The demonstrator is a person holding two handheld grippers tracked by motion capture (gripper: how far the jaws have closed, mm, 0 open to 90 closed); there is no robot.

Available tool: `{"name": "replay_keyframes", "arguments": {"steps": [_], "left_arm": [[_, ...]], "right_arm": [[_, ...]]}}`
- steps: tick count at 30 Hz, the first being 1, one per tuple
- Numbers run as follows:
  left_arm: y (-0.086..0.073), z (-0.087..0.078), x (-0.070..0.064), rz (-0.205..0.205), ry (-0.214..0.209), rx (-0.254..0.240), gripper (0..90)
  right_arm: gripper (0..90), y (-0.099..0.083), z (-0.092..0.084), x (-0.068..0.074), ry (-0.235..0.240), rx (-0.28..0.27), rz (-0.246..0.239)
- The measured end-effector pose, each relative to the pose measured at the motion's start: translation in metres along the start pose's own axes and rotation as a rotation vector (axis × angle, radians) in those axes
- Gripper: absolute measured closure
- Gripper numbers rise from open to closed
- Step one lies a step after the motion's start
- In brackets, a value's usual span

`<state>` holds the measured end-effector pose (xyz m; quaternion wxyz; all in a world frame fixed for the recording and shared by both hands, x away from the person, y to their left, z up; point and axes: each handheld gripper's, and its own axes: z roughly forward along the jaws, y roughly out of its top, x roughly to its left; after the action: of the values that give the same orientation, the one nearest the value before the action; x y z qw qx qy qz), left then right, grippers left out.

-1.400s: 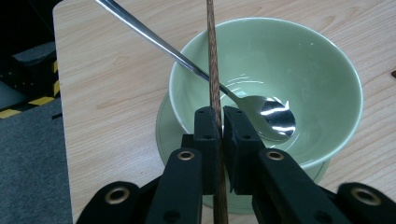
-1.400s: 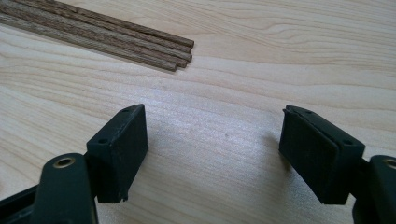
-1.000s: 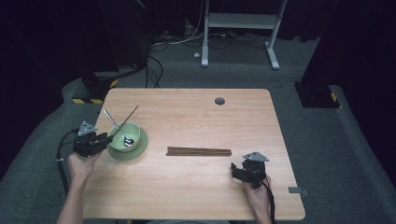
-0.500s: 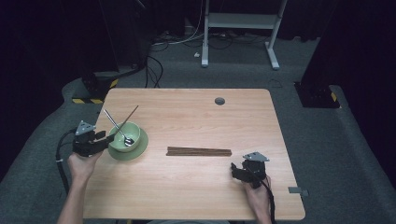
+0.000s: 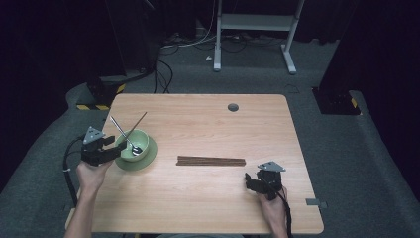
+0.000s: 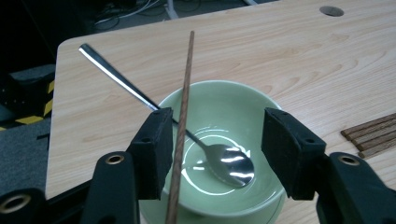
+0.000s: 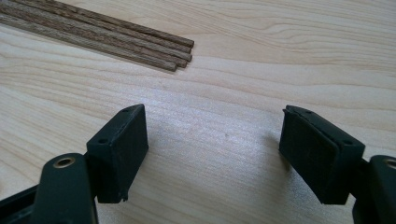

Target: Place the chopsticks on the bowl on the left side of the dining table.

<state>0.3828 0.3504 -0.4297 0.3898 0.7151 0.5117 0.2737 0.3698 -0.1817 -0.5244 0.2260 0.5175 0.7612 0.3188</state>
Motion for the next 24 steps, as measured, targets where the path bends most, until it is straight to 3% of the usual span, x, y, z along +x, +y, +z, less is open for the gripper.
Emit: {"name": "replay_keyframes", "arguments": {"steps": [7, 11, 18, 24], "left_arm": [[0.005, 0.009, -0.016, 0.002, -0.036, 0.004, 35.2], [0.009, 0.015, -0.030, 0.034, -0.046, 0.019, 33.0], [0.012, 0.024, -0.042, 0.015, -0.086, 0.008, 31.1], [0.013, 0.031, -0.053, 0.010, -0.089, 0.011, 28.0]], "right_arm": [[23.1, 0.000, 0.000, 0.000, 0.000, 0.000, 0.000], [23.0, 0.000, 0.000, 0.000, 0.000, 0.000, 0.000], [23.1, 0.000, 0.000, 0.000, -0.001, 0.000, 0.001], [23.0, 0.000, 0.000, 0.000, -0.002, -0.001, 0.000]]}}
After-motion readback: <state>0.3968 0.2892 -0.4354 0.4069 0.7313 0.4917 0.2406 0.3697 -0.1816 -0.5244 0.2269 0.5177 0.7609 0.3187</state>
